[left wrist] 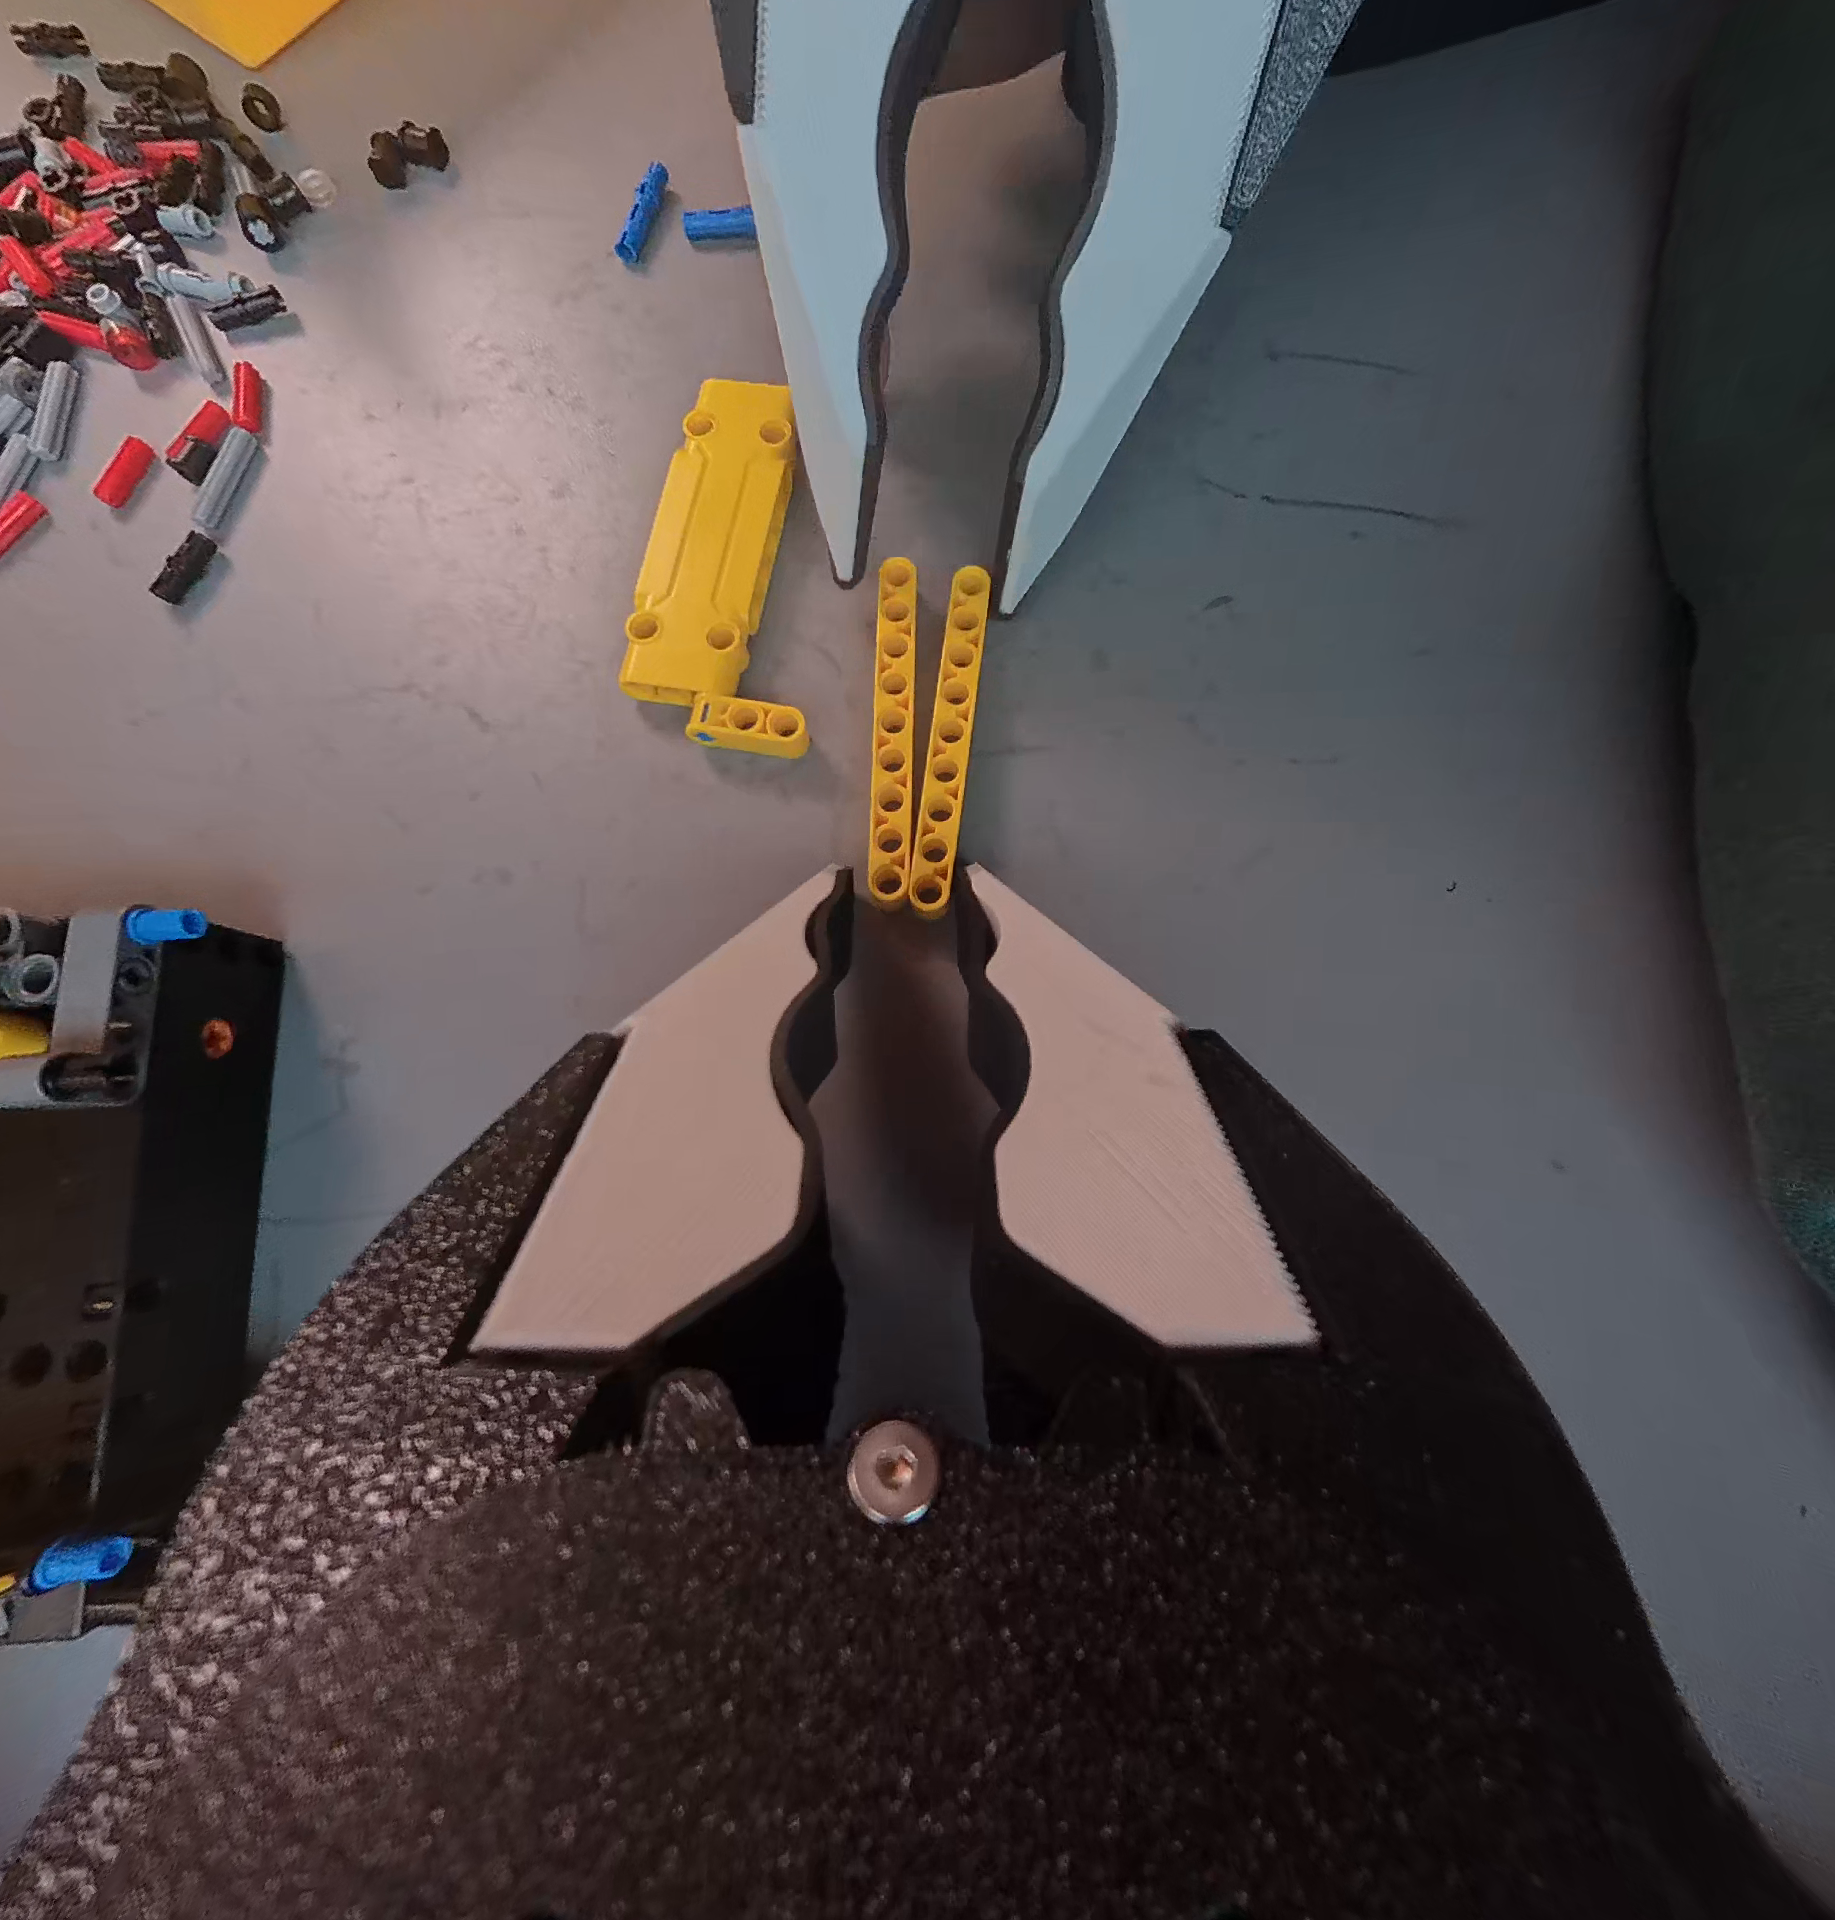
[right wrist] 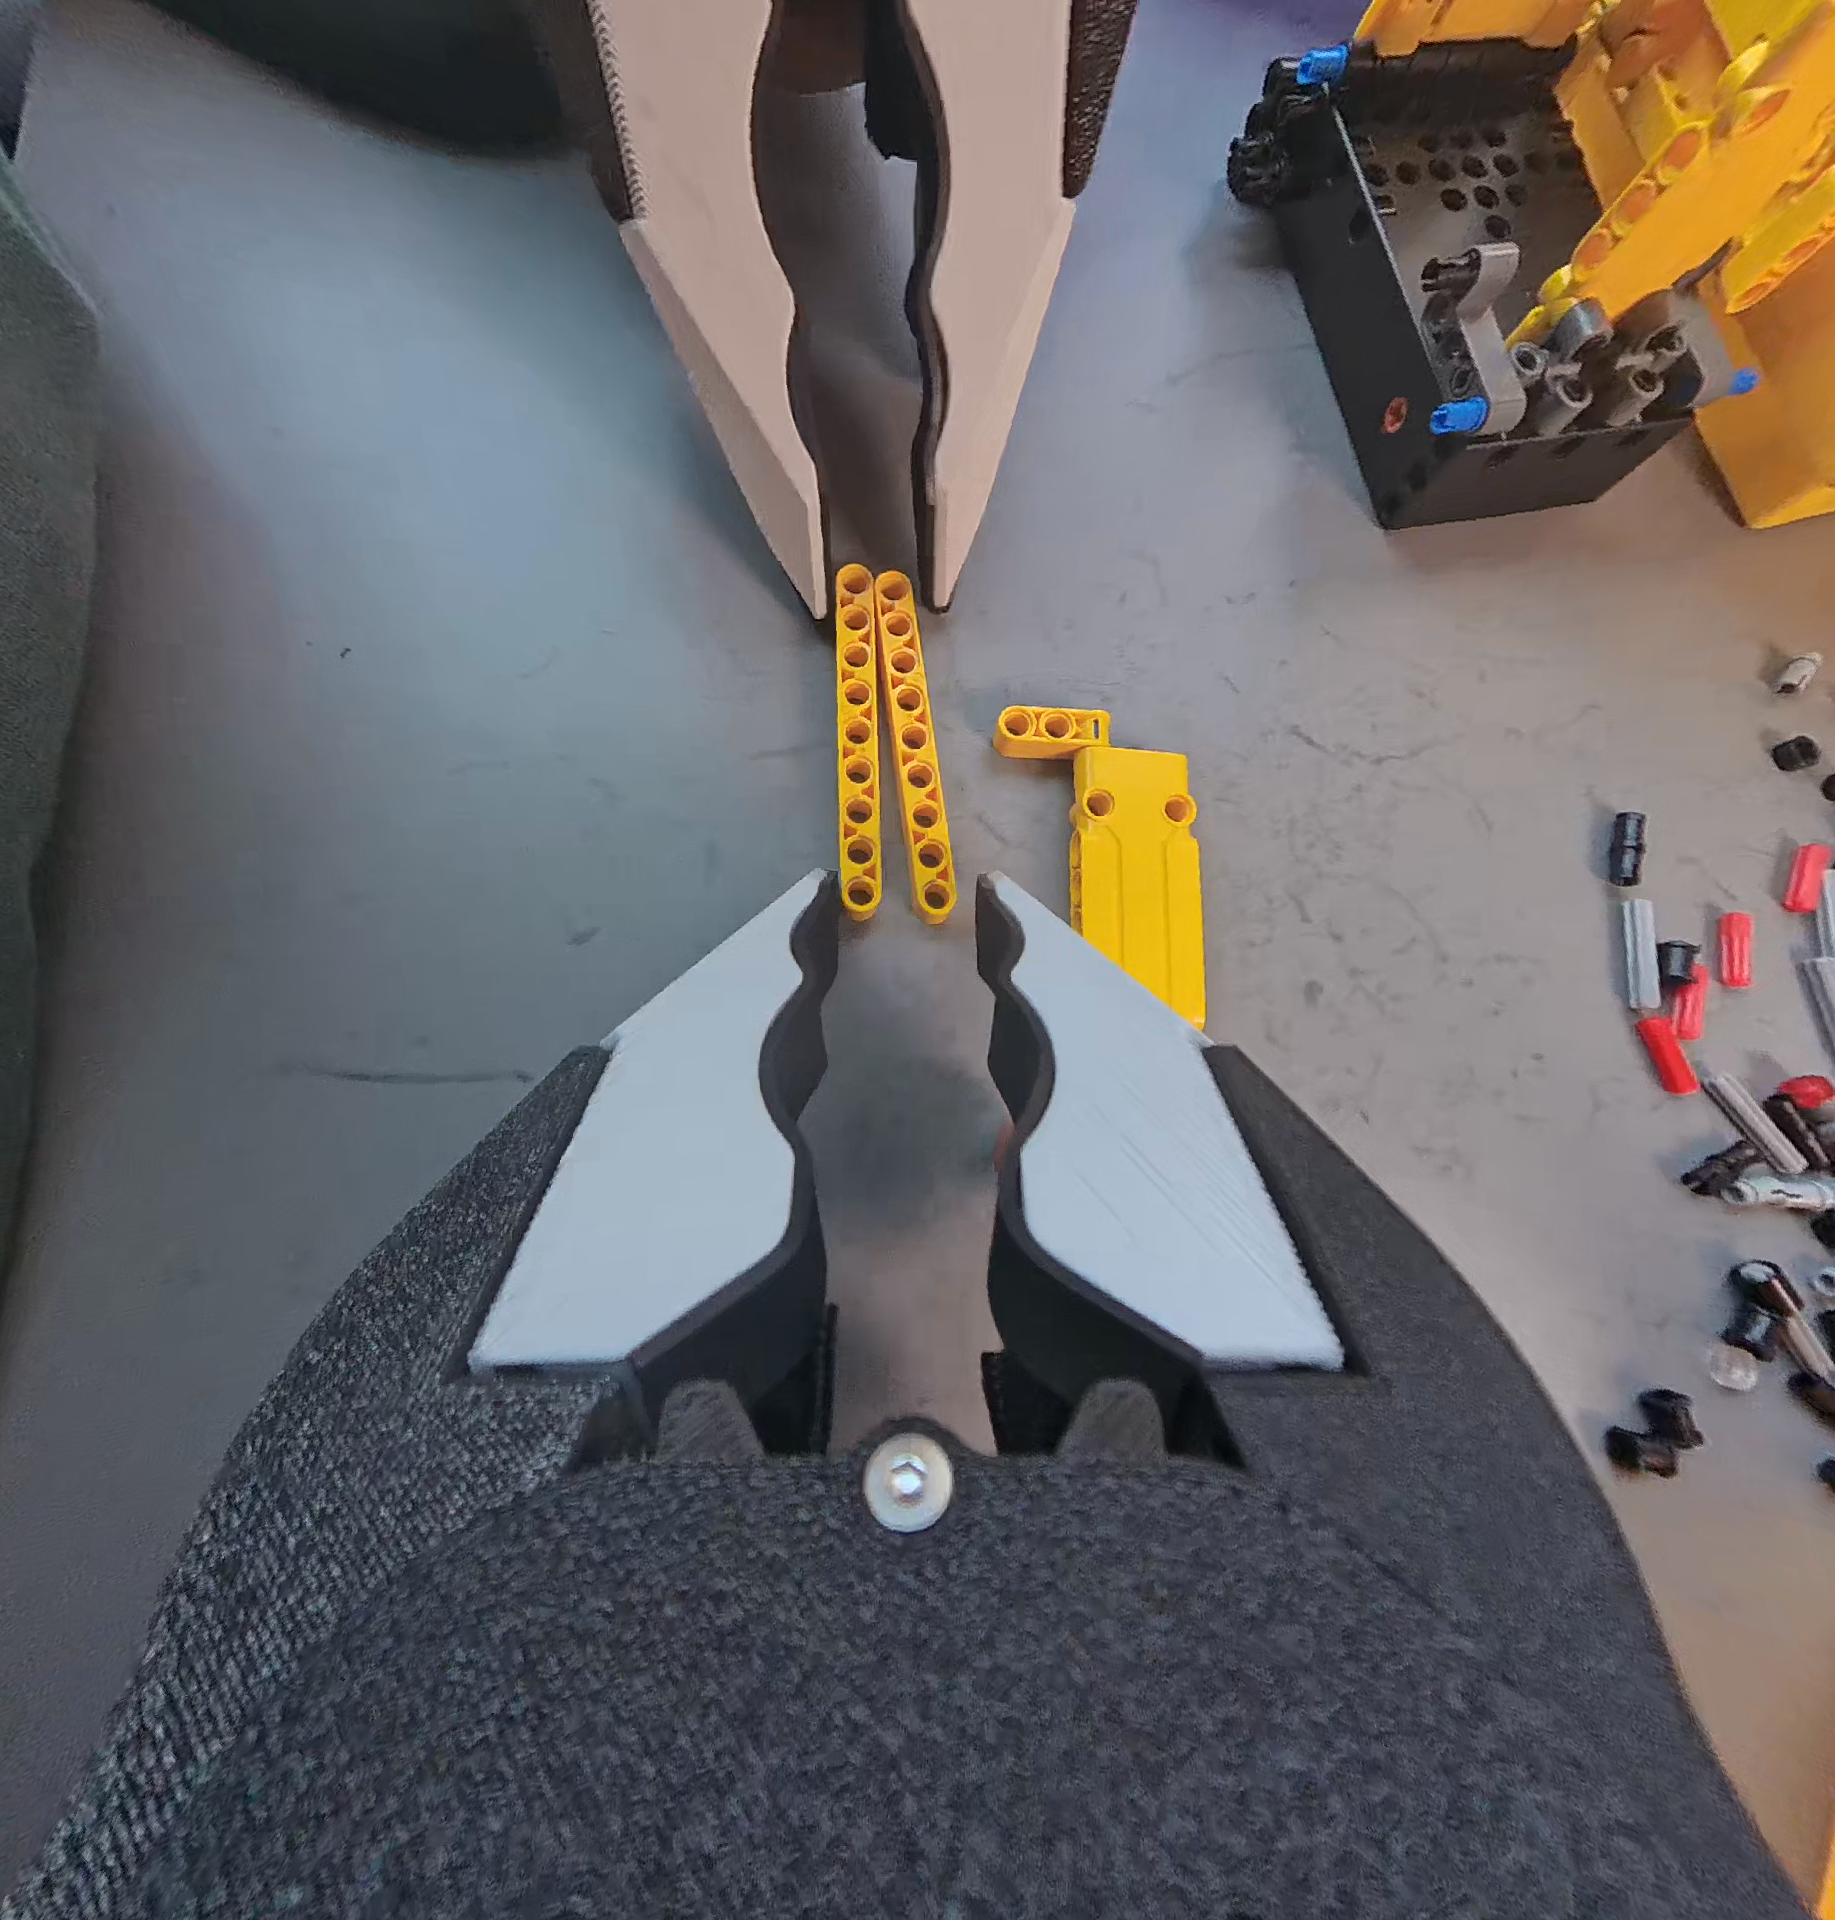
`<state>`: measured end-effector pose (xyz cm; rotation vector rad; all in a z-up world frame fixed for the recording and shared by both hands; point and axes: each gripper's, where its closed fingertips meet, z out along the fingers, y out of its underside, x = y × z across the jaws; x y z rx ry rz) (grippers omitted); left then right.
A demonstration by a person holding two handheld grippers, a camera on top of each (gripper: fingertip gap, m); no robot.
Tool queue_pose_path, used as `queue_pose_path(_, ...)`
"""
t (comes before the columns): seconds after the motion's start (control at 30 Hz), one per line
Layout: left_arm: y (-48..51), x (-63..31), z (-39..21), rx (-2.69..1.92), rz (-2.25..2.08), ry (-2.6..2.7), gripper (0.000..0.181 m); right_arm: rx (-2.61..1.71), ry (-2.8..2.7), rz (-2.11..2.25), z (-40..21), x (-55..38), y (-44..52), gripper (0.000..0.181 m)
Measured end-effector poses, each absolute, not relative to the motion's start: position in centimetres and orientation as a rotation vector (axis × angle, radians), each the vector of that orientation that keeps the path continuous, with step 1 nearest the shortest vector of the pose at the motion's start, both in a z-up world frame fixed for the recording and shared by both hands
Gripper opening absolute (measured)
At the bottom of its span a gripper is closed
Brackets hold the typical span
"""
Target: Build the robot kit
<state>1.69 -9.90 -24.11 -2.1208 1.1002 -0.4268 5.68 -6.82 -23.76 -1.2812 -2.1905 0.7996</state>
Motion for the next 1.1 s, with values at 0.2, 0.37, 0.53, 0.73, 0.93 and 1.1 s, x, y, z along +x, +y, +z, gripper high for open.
queue_pose_path(0.2,-9.9,1.96,-24.14,-2.119,-0.424,1.104,0.014,-1.296,-2.202,0.824,-23.9,5.63,-7.03,0.016)
queue_pose_path(0.37,-9.83,2.0,-24.14,-2.115,-0.418,1.102,0.014,-1.29,-2.207,0.82,-23.91,5.58,-7.03,0.015)
queue_pose_path(0.53,-9.78,2.06,-24.14,-2.113,-0.419,1.1,0.014,-1.288,-2.211,0.819,-23.92,5.57,-7.04,0.015)
queue_pose_path(0.73,-9.75,2.12,-24.16,-2.111,-0.424,1.097,0.015,-1.288,-2.218,0.818,-23.94,5.56,-7.06,0.015)
queue_pose_path(0.93,-9.72,2.16,-24.15,-2.108,-0.426,1.095,0.015,-1.294,-2.234,0.818,-23.97,5.55,-7.09,0.015)
queue_pose_path(1.1,-9.7,2.18,-24.14,-2.107,-0.425,1.096,0.015,-1.288,-2.253,0.815,-23.98,5.53,-7.1,0.015)
